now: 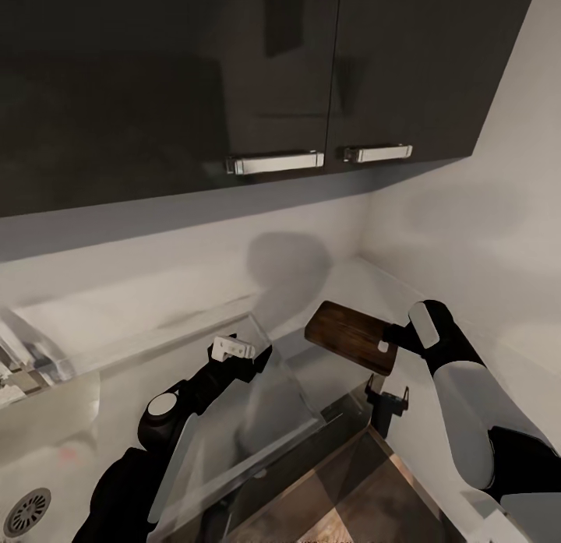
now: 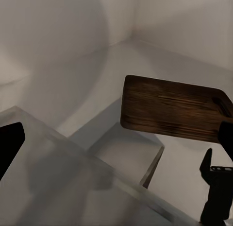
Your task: In the kitchen, take the Vidalia onion out of the sink, dice it on the chopping board with the paring knife, put the diced onion into the bowl on the countertop, then place both the paring knife and the chopping board into the sink.
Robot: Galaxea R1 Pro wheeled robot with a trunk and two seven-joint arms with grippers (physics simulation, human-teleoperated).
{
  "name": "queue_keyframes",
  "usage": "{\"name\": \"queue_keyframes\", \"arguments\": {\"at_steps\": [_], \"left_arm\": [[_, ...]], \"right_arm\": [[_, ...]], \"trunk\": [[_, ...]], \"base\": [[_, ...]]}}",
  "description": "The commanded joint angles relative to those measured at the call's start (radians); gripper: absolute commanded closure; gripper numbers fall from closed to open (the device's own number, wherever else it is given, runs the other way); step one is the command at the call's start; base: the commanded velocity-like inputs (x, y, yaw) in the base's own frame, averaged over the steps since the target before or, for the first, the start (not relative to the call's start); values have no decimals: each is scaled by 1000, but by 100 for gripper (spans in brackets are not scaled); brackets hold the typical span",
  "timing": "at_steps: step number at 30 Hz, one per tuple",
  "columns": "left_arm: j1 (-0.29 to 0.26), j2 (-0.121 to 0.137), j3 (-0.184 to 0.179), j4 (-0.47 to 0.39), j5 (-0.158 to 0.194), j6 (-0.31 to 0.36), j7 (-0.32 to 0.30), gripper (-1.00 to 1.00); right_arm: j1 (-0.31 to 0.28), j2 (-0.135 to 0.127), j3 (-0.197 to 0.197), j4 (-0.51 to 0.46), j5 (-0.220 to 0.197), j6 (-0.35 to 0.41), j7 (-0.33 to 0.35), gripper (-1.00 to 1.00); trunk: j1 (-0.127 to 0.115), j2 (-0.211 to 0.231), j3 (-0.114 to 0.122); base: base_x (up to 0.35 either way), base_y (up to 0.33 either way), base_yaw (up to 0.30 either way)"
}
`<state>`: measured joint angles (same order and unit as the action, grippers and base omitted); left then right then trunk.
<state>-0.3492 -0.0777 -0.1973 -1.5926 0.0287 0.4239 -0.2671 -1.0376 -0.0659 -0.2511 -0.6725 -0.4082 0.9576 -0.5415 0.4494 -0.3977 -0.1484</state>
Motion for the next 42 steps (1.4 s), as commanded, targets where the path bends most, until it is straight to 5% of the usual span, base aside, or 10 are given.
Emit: {"name": "queue_keyframes", "arguments": {"at_steps": [1, 42], "left_arm": [[-1, 0, 1, -1, 3, 7, -3, -100], [-1, 0, 1, -1, 3, 7, -3, -100]], "right_arm": [[-1, 0, 0, -1, -11, 2, -9, -100], [-1, 0, 0, -2, -11, 3, -9, -100]], "trunk": [[1, -2, -3], [1, -2, -3]], "base": [[0, 0, 0], [32, 0, 0]]}}
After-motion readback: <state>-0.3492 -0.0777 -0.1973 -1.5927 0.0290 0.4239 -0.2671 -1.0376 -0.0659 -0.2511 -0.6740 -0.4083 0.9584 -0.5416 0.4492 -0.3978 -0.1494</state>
